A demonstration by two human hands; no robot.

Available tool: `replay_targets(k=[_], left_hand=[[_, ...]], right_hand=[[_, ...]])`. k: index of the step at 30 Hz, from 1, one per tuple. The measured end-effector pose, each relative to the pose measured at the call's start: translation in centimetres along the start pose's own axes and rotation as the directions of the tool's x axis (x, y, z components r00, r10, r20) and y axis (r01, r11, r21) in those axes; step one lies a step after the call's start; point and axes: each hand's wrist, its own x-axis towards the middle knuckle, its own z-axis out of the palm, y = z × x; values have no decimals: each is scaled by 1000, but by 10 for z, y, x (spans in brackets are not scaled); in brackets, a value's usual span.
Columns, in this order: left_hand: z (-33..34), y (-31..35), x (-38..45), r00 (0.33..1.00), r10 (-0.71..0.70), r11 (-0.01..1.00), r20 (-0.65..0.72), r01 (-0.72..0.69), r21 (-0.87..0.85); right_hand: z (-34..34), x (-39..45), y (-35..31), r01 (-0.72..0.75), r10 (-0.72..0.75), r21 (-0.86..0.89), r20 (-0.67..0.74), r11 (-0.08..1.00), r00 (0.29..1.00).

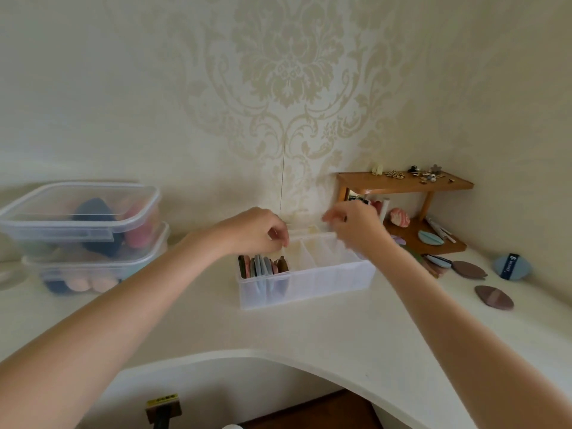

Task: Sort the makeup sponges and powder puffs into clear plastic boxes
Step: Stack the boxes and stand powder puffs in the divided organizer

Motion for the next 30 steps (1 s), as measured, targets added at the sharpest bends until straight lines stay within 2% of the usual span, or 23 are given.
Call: replay_targets(k=[2,4,7,10,15,17,20,23,25,27,30], left_hand=[[4,7,4,1000,25,1000,15,-25,-7],[9,16,10,998,54,998,35,-54,7],[16,24,15,995,61,997,85,-65,45],[18,23,14,995,34,997,90,-39,60],[15,15,11,998,31,996,57,-36,82],[14,10,11,999,29,996,44,-32,81],[11,3,10,999,26,997,22,-28,74],[10,-3,9,1000,0,999,1,0,37],[11,-3,8,1000,-3,1000,-13,3,31],[11,-3,8,999,0,1000,-34,0,17],[11,-1,5,998,-1,1000,-67,1,-1]], right_hand=[[-12,4,29,-120,104,-162,-106,980,989],[-16,3,61,-255,218,-346,-142,903,966],[-10,-2,104,-327,372,-511,-14,795,928],[1,-12,125,-312,410,-542,67,780,910],[4,-13,120,-290,363,-548,27,784,931],[-1,-13,109,-314,357,-515,-17,798,934],[-15,-13,78,-344,283,-393,-207,853,937],[-29,-10,38,-162,113,-142,-304,976,946],[-29,-14,6,-34,39,24,-280,999,959],[-15,-20,-18,23,-1,109,-202,994,979],[23,-24,-29,23,-19,57,-75,998,997]])
